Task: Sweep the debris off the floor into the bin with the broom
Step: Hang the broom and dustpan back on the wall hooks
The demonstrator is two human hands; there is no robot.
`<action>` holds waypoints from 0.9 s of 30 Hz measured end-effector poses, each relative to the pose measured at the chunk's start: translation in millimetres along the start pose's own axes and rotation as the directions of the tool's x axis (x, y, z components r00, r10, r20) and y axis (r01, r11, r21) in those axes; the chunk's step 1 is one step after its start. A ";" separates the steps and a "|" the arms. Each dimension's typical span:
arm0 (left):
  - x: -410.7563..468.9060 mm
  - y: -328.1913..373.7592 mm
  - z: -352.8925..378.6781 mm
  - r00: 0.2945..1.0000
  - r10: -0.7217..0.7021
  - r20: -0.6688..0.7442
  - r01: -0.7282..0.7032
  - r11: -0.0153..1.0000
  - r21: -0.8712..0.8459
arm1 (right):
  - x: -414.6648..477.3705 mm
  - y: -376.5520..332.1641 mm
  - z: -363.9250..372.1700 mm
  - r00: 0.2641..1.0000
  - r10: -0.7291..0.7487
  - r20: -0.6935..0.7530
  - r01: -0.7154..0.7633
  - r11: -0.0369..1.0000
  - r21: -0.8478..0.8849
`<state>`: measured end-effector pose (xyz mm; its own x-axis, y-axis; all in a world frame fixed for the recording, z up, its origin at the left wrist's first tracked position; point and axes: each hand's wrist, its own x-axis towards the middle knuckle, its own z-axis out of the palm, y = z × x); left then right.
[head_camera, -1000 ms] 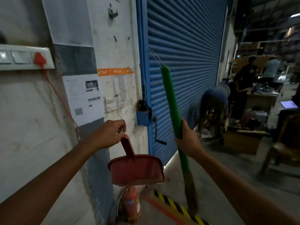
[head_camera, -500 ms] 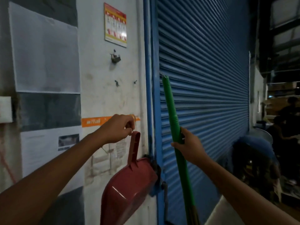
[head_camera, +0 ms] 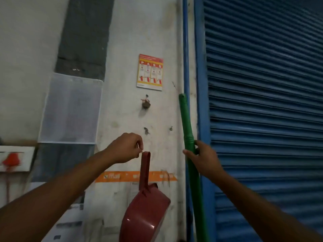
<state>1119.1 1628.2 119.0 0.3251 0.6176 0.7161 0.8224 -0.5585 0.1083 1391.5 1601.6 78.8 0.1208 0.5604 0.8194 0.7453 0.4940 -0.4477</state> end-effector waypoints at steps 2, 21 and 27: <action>11.7 1.1 -8.8 0.994 -0.098 -0.052 0.098 0.995 0.003 | 29.4 -2.3 7.8 1.000 -0.010 -0.003 0.010 1.000 -0.006; 68.4 -50.8 -46.2 0.952 -0.288 -0.107 0.289 0.957 -0.009 | 136.2 -26.7 142.1 0.983 -0.093 0.159 0.124 0.973 -0.197; 87.7 -77.3 -52.4 0.959 -0.239 -0.150 0.242 0.970 0.000 | 145.9 -30.1 167.3 0.990 -0.097 0.104 0.127 0.936 -0.330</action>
<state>1059.6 1696.5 209.6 0.0448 0.6429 0.7646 0.8768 -0.3921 0.2783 1277.1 1779.8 151.9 -0.0212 0.5759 0.8173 0.9288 0.3139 -0.1970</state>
